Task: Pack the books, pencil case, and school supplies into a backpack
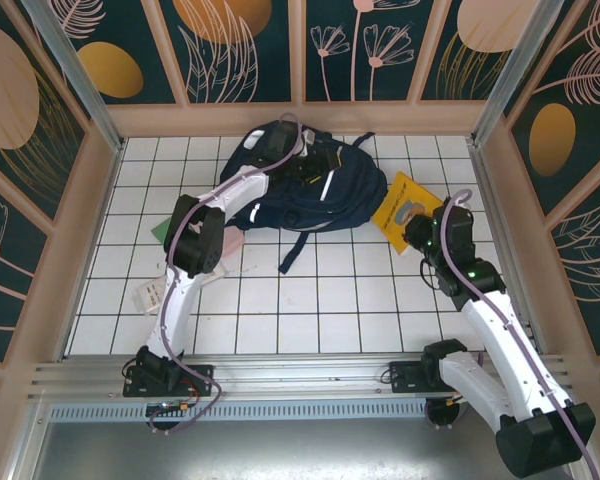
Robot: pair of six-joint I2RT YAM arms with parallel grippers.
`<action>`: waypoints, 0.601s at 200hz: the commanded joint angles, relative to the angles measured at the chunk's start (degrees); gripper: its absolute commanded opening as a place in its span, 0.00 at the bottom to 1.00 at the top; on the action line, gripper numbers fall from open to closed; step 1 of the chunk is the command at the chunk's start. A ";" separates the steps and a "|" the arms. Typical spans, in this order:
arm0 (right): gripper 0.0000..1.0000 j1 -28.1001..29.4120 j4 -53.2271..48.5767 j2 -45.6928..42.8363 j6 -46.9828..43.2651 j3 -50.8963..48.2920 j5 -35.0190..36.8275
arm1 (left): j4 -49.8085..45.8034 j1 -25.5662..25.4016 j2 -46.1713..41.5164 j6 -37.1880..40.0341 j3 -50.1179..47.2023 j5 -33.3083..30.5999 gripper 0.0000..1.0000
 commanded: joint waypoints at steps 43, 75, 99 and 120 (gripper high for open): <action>0.00 -0.31 9.70 -3.62 1.28 -4.90 -1.60 | 8.17 -0.31 3.99 -7.69 4.61 7.45 0.63; 0.00 -0.24 11.54 -3.46 1.59 -6.26 -2.62 | 6.92 -0.31 6.32 -7.19 7.87 7.98 0.59; 0.00 -0.24 12.46 -3.33 1.61 -6.97 -2.88 | 7.40 -0.32 8.84 -7.59 10.04 9.45 0.48; 0.00 -0.26 12.92 -2.62 1.64 -7.46 -2.67 | 6.83 -0.38 11.02 -7.95 12.02 10.57 0.43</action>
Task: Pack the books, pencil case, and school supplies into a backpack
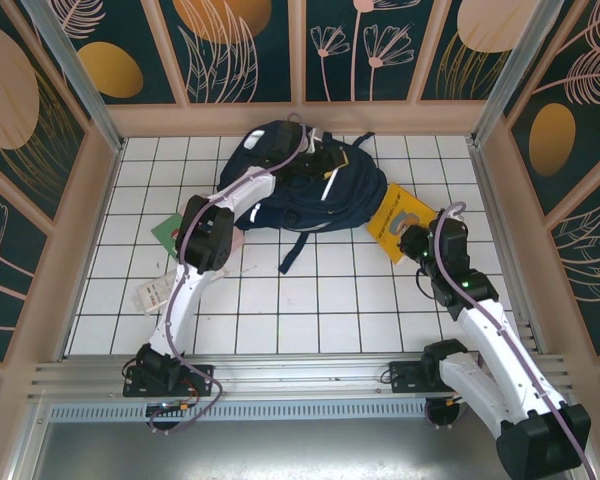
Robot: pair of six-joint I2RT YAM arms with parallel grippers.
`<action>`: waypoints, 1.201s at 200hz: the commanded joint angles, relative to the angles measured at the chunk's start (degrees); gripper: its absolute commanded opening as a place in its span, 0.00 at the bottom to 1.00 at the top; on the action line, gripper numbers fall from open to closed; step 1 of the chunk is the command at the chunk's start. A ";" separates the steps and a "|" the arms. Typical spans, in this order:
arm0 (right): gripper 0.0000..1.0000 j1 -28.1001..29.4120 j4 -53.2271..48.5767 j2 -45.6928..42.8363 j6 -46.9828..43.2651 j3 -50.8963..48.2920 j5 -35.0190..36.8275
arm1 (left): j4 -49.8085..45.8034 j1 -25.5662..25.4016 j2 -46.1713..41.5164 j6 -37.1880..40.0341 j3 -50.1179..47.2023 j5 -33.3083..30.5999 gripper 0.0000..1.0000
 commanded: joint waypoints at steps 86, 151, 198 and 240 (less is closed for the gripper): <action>0.00 -0.27 8.34 0.10 2.30 -1.07 -1.87 | -14.03 -0.44 4.29 13.14 9.65 -7.20 0.12; 0.00 -0.35 5.84 -3.52 2.05 1.08 -0.38 | -17.49 0.32 -2.44 17.67 14.96 -10.94 0.00; 0.00 -0.32 4.04 -3.86 1.90 5.35 0.61 | -15.93 2.98 -11.98 17.70 13.69 -8.21 0.00; 0.00 -0.25 4.43 -2.99 1.64 8.46 0.15 | -11.98 5.98 -18.79 15.78 9.25 -3.34 0.00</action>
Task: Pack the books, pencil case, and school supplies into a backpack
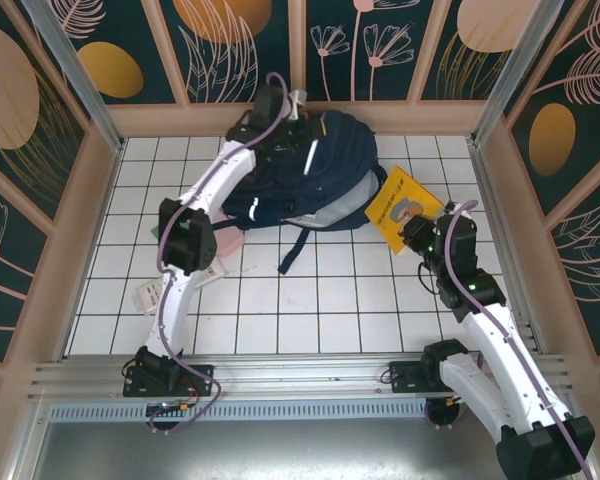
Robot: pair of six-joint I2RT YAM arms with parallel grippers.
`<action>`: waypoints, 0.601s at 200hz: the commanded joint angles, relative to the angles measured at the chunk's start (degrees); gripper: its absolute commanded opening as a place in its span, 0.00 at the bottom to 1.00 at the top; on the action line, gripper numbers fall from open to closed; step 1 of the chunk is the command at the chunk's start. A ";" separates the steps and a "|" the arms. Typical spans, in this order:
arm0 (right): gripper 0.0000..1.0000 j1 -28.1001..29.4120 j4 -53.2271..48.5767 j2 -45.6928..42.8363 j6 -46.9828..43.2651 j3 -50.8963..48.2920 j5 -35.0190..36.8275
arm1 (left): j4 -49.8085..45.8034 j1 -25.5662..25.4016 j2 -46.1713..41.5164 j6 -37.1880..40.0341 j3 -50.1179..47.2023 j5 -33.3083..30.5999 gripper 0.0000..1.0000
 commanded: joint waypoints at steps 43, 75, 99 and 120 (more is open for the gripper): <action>0.00 -0.35 7.71 0.76 -0.24 6.25 -1.79 | 12.31 2.76 -10.88 -2.90 -3.60 9.93 0.00; 0.00 -0.73 13.15 6.95 2.70 7.11 -12.45 | 15.36 2.82 -12.06 -4.48 -4.77 12.83 0.00; 0.00 -1.93 18.69 11.98 5.19 6.85 -19.87 | 16.24 2.82 -13.00 -5.21 -5.80 13.94 0.00; 0.00 -4.41 25.13 16.77 7.13 6.03 -27.64 | 18.56 2.82 -13.93 -6.65 -7.31 15.98 0.00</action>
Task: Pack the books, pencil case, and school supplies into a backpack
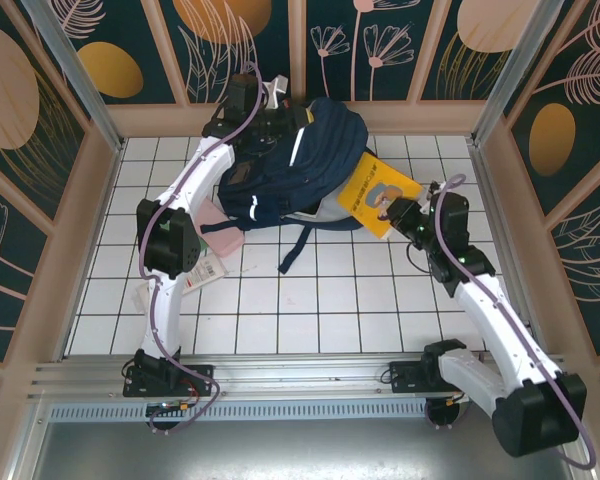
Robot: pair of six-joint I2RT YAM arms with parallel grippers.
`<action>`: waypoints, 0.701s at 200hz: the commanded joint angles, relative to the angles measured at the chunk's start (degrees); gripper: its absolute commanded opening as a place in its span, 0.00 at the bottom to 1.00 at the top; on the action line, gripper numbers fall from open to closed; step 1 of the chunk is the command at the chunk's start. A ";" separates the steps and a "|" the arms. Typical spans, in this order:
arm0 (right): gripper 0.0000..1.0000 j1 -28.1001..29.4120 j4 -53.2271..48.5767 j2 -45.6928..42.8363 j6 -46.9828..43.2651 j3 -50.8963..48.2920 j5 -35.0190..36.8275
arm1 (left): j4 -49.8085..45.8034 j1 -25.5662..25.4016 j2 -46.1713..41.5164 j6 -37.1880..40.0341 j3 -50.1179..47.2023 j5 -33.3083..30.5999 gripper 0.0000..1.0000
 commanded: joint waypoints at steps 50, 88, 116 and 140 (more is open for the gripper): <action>0.00 -7.83 29.19 14.97 8.52 2.80 -28.11 | 17.13 -0.37 -9.21 -6.89 -2.95 10.76 0.00; 0.00 -8.85 32.70 21.60 11.93 5.29 -32.35 | 18.86 -0.58 -10.38 -8.73 -4.03 11.60 0.00; 0.00 -7.90 32.01 21.44 11.82 4.99 -29.83 | 19.48 -2.23 -10.55 -9.25 -4.23 12.15 0.00; 0.00 -5.95 32.62 22.54 12.64 4.92 -28.23 | 19.80 -4.36 -10.06 -9.61 -3.31 12.62 0.00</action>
